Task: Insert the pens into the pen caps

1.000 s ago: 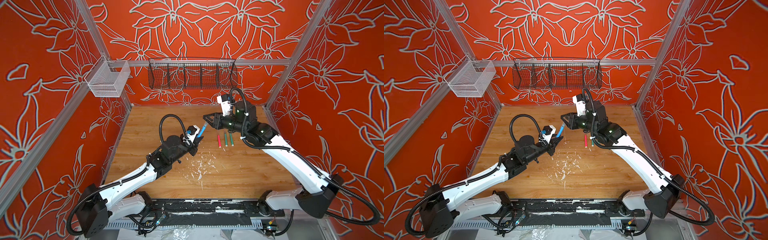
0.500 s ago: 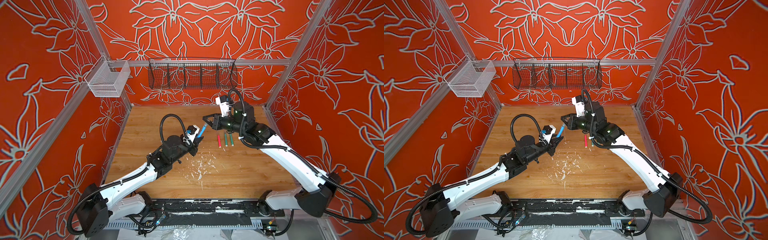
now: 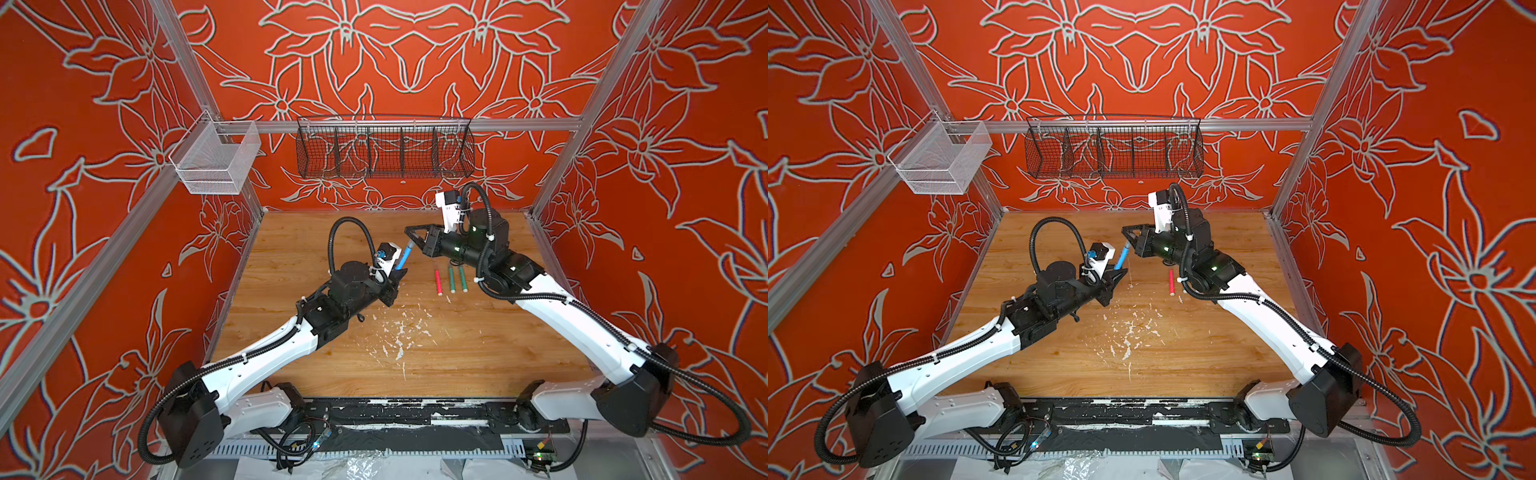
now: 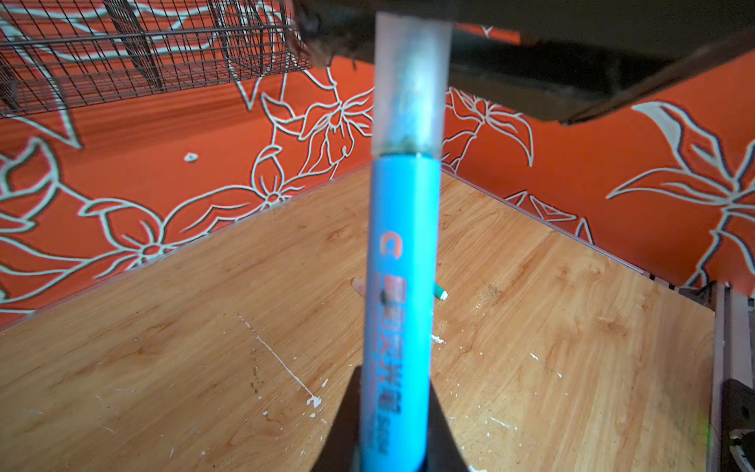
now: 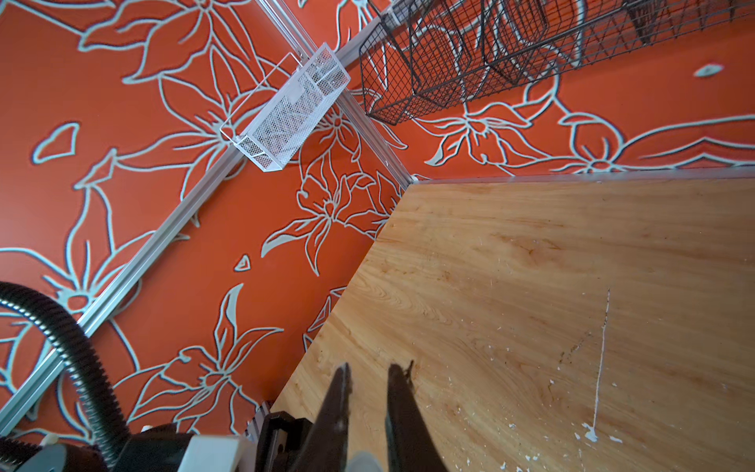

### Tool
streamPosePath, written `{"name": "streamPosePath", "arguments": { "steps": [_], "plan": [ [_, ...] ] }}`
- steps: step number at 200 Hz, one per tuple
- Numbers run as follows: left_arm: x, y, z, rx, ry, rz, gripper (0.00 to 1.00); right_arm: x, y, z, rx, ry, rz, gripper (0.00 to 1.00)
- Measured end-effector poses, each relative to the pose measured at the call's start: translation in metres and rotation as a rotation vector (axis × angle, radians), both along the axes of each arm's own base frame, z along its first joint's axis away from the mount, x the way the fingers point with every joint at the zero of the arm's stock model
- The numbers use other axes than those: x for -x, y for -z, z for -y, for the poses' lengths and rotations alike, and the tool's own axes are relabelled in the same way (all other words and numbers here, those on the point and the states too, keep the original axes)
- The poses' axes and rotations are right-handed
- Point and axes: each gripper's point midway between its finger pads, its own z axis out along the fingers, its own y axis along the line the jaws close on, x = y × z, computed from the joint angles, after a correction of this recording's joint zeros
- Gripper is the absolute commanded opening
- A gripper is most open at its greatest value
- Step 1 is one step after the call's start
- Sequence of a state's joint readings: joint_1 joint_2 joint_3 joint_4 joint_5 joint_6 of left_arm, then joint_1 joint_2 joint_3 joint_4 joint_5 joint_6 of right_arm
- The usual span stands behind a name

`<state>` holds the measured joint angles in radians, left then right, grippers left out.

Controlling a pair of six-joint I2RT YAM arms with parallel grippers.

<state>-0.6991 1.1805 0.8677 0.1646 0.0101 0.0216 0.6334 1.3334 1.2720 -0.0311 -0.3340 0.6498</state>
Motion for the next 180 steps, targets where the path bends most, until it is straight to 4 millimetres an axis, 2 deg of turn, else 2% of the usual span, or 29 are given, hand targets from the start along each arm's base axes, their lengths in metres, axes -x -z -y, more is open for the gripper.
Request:
{"name": "streamPosePath", "arguments": {
  "steps": [58, 108, 180],
  "plan": [
    [-0.014, 0.01, 0.012, -0.028, 0.015, -0.033, 0.0, -0.007, 0.009, 0.012, -0.021, 0.082, 0.036, 0.0],
    [-0.016, 0.017, 0.014, -0.039, 0.039, -0.056, 0.0, -0.008, 0.017, 0.015, -0.033, 0.102, 0.049, 0.0],
    [-0.021, 0.034, 0.014, -0.08, 0.039, -0.11, 0.0, -0.015, 0.042, 0.015, -0.045, 0.141, 0.034, 0.0]
  ]
}}
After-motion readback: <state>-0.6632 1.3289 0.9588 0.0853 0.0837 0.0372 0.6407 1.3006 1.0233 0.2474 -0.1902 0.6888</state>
